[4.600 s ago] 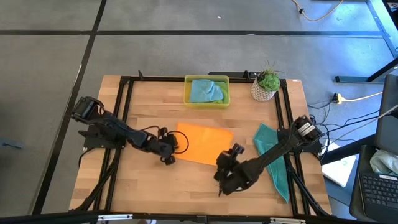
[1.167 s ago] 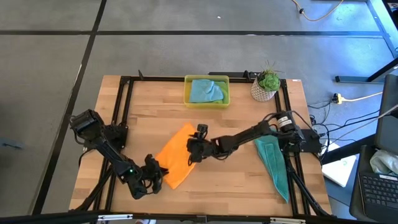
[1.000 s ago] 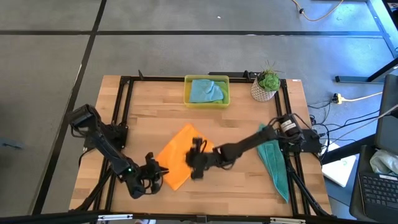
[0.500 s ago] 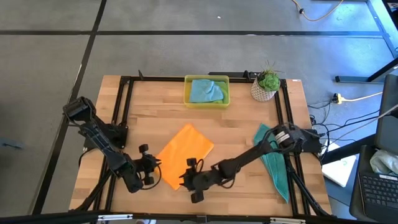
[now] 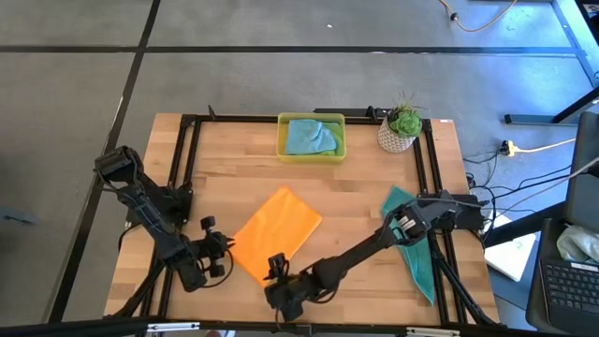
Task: Fold microfiber towels
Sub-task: Fold the orange cloth
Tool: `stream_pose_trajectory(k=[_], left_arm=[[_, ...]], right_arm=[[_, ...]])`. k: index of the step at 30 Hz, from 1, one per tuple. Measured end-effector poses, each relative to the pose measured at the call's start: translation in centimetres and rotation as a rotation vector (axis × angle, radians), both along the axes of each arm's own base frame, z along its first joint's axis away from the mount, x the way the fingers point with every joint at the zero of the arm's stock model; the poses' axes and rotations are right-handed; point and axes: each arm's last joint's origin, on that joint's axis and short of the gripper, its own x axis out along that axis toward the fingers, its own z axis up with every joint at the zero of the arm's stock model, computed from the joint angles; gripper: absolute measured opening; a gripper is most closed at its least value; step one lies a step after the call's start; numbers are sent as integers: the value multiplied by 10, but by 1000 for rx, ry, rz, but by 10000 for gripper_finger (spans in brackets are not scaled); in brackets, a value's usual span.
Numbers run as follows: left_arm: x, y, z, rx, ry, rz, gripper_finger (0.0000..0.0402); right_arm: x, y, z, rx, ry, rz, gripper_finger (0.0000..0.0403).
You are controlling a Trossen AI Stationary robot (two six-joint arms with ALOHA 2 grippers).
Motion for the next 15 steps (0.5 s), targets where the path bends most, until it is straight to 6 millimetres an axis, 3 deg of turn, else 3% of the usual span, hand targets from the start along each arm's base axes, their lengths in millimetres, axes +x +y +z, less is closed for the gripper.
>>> stream_pose_trajectory(k=[4, 15], left_arm=[[0, -1, 0, -22, -12, 9, 41], [0, -1, 0, -19, -20, 11, 41]], right_arm=[[0, 0, -20, 1, 22, -36, 227], [7, -5, -25, -26, -18, -53, 221]])
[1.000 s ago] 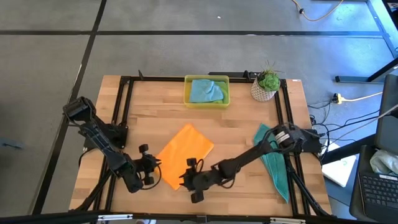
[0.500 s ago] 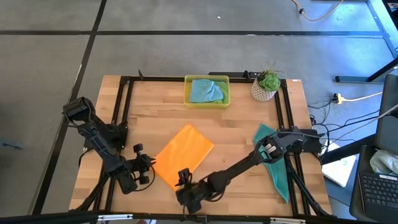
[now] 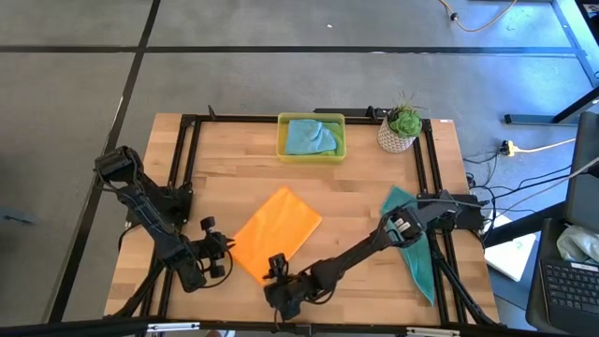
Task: Fold microfiber towels
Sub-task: Fold the orange cloth
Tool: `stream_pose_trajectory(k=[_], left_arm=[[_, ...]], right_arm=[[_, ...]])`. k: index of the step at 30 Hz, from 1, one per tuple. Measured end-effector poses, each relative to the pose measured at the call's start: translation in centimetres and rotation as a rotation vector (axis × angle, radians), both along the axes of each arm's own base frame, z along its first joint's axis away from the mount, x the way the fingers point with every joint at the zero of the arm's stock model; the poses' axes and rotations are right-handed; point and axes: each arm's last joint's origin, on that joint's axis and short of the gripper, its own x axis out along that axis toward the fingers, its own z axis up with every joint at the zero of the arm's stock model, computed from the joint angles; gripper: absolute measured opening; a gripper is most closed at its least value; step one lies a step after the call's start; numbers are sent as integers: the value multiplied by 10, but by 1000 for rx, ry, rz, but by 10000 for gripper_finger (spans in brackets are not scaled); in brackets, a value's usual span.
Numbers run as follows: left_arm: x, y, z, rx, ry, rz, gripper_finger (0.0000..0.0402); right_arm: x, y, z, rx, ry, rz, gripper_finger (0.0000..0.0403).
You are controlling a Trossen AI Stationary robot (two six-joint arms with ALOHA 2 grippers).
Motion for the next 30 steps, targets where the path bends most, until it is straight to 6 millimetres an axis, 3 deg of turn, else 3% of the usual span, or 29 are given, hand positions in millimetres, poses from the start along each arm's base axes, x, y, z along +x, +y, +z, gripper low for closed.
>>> stream_pose_trajectory(k=[9, 15, 20, 27, 30], left_arm=[[1, -1, 1, -6, -20, 2, 41], [1, -1, 1, -9, -24, 2, 41], [1, -1, 1, -9, -24, 2, 41], [1, -3, 0, 3, 12, -50, 41], [0, -6, 1, 30, 13, -91, 41]], right_arm=[[12, -19, 0, 24, -32, -61, 219], [11, -19, -1, 48, -24, -87, 195], [10, -17, -1, 44, -19, -81, 140], [6, -13, -3, 31, 4, -73, 15], [5, -11, -1, 23, 19, -67, 14]])
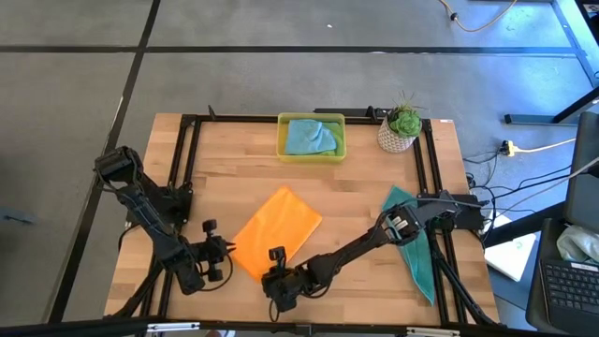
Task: Fold microfiber towels
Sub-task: Fold the orange cloth
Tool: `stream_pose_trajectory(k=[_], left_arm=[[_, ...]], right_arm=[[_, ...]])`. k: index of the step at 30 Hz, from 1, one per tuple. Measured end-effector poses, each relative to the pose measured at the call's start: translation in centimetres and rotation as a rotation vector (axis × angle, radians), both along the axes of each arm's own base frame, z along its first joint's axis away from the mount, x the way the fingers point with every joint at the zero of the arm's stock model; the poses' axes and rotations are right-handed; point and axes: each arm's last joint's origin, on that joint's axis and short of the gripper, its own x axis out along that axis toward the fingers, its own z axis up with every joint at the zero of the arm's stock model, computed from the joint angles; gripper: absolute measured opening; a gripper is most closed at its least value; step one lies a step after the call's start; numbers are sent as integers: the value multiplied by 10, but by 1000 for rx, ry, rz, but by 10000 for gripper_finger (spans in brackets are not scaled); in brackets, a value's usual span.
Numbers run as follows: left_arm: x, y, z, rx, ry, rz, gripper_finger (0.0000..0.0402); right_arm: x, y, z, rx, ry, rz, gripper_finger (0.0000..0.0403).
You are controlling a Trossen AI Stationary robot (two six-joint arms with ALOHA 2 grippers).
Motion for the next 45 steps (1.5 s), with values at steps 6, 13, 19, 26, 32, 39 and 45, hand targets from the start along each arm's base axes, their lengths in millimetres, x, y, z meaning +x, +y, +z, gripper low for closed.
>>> stream_pose_trajectory(k=[6, 13, 19, 26, 32, 39, 45], left_arm=[[9, -13, 15, 45, -26, -85, 41], [18, -32, 26, -17, -40, -250, 41], [18, -37, 26, -60, 26, -360, 76], [15, -32, 20, -35, 46, -358, 148], [21, -27, 20, 19, 17, -342, 189], [38, -22, 13, -17, 30, -292, 204], [43, -20, 5, -66, 96, -289, 205]], right_arm=[[-3, 3, 10, -22, 75, -14, 6], [-7, 5, 32, -85, 130, -80, 10], [-8, 6, 38, -62, 127, -140, 6], [-7, 3, 39, -88, 69, -242, 9], [-4, 4, 42, -83, 21, -263, 8], [2, 3, 59, -172, -76, -260, 9], [3, 3, 73, -202, -72, -255, 9]])
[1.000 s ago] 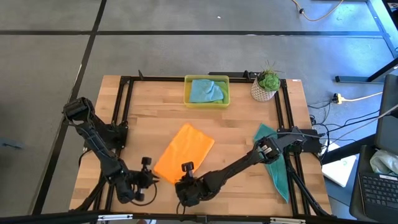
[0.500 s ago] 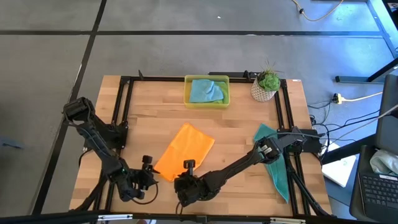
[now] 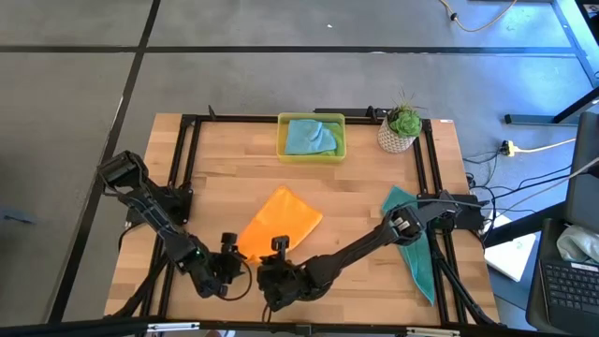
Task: Fold microfiber towels
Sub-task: Fold the orange cloth
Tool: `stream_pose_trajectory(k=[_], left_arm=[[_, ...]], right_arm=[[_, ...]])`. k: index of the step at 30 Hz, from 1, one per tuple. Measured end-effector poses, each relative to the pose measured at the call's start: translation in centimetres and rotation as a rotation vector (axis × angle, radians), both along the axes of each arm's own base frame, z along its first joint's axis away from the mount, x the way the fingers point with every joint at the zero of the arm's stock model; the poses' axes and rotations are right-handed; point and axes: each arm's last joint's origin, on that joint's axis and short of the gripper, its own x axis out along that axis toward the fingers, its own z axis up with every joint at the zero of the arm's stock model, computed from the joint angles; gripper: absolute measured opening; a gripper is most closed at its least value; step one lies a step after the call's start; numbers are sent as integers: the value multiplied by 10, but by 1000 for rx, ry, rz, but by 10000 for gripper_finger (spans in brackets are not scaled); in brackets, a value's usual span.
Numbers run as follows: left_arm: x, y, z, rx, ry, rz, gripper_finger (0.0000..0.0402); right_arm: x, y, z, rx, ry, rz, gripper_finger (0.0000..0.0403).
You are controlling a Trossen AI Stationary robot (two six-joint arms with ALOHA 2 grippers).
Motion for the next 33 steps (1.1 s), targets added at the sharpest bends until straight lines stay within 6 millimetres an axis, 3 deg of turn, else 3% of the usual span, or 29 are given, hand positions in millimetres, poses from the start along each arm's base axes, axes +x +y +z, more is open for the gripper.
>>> stream_pose_trajectory(k=[11, 27, 33], left_arm=[[-4, 9, -4, 57, 34, 86, 195], [8, 18, -3, 3, 35, 158, 14], [10, 16, -1, -24, -1, 189, 2]], right_arm=[[-8, 1, 6, -25, 48, -34, 11], [-23, -5, 0, -98, 138, -136, 12], [-40, -10, -5, -54, 184, -287, 12]])
